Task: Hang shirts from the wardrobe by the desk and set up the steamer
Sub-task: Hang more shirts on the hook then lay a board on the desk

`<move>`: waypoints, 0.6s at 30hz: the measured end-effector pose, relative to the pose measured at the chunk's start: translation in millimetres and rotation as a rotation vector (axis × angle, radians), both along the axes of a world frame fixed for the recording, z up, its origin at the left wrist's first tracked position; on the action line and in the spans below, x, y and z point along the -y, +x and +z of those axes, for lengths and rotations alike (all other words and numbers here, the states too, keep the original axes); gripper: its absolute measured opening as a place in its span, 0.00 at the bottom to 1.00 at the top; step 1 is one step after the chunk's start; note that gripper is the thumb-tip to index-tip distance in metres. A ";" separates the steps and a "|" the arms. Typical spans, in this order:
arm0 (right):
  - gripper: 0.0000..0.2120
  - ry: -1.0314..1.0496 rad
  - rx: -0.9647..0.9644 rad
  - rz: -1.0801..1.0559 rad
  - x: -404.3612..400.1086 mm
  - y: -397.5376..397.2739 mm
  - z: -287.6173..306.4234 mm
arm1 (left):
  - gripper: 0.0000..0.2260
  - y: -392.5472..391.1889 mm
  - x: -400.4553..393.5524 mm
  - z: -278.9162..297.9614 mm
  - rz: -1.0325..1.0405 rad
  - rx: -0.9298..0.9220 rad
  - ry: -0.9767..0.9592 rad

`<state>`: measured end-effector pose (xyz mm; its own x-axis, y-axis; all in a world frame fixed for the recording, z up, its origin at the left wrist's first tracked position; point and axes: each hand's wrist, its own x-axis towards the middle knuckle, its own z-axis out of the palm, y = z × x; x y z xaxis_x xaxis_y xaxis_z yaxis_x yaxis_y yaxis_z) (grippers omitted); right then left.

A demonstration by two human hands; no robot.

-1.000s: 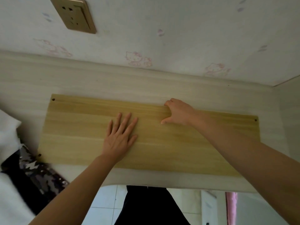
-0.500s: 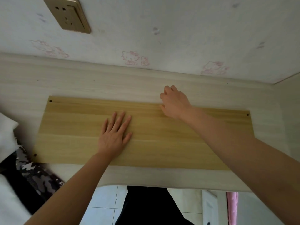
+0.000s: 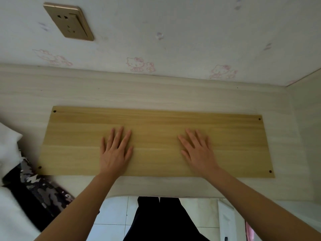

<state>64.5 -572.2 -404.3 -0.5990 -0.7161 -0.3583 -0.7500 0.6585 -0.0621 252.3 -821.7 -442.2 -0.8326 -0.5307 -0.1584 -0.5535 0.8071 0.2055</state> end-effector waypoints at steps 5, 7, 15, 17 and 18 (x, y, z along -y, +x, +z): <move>0.27 0.004 0.007 -0.035 -3.9 11.3 -6.3 | 0.27 7.6 5.1 4.0 0.103 0.021 -0.004; 0.28 -0.003 0.002 -0.044 -2.7 10.4 -10.3 | 0.27 4.8 8.1 4.6 0.093 0.016 -0.001; 0.29 -0.010 -0.052 -0.036 11.5 9.8 -16.3 | 0.27 0.2 27.9 4.7 0.074 -0.005 -0.014; 0.29 -0.019 -0.062 -0.039 16.8 9.7 -17.8 | 0.27 0.0 31.6 3.6 0.077 -0.010 -0.025; 0.29 -0.022 -0.068 -0.036 19.8 9.5 -18.7 | 0.27 0.1 33.9 2.9 0.079 -0.012 -0.031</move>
<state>74.0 -591.9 -423.0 -0.6468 -0.7008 -0.3007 -0.7289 0.6841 -0.0267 252.4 -855.7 -439.3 -0.7895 -0.5997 -0.1308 -0.6136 0.7667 0.1886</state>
